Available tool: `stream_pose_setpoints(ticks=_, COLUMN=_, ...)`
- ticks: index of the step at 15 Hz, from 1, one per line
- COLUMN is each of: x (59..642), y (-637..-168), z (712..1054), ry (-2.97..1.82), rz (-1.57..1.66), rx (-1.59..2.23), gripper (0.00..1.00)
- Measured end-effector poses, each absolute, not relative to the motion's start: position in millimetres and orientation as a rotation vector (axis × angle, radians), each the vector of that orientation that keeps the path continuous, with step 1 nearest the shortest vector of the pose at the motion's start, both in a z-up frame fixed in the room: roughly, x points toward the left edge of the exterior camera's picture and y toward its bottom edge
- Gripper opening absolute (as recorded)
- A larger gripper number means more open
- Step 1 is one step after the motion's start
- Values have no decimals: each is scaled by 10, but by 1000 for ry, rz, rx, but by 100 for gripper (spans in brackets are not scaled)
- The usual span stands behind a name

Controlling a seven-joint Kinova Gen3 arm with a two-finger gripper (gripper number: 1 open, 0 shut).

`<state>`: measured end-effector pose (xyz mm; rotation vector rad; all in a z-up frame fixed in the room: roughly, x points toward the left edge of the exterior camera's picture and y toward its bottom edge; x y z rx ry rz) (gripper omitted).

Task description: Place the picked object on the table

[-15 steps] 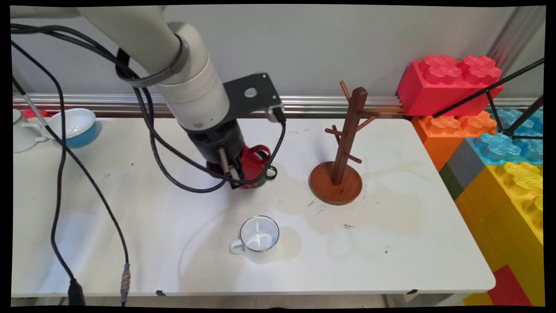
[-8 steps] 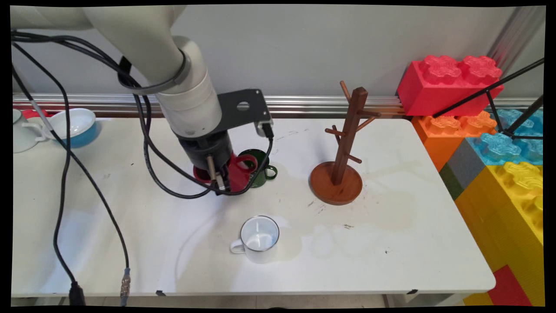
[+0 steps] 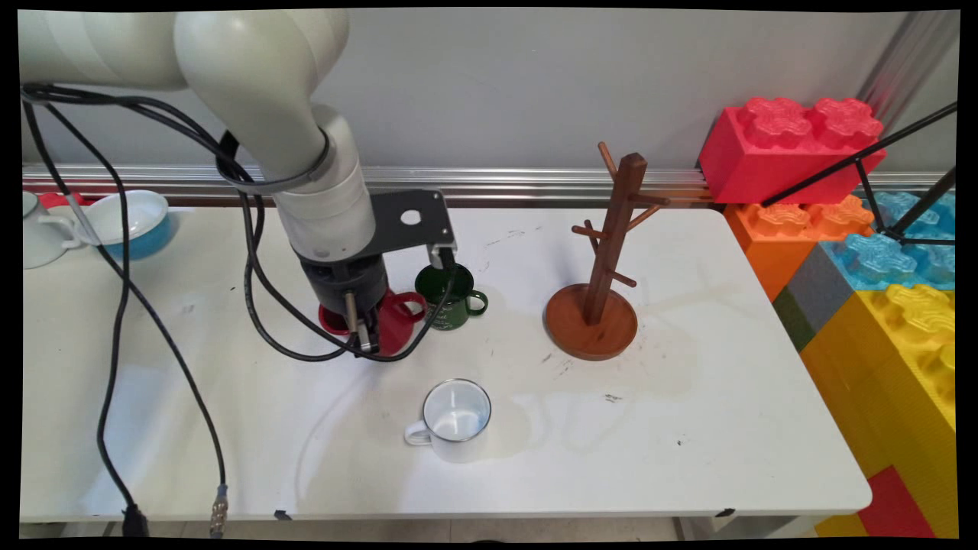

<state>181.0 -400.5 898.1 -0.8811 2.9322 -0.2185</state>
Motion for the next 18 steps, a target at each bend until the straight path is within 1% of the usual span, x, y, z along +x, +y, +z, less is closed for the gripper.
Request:
stream_pose_setpoints(ticks=8, x=1834, y=-4118, z=8621, ry=2928, rz=-160, rx=-842, gripper=0)
stream_pose_setpoints(ticks=18, x=1764, y=-4193, z=8342, ry=2935, rz=-133, rx=-853, gripper=0)
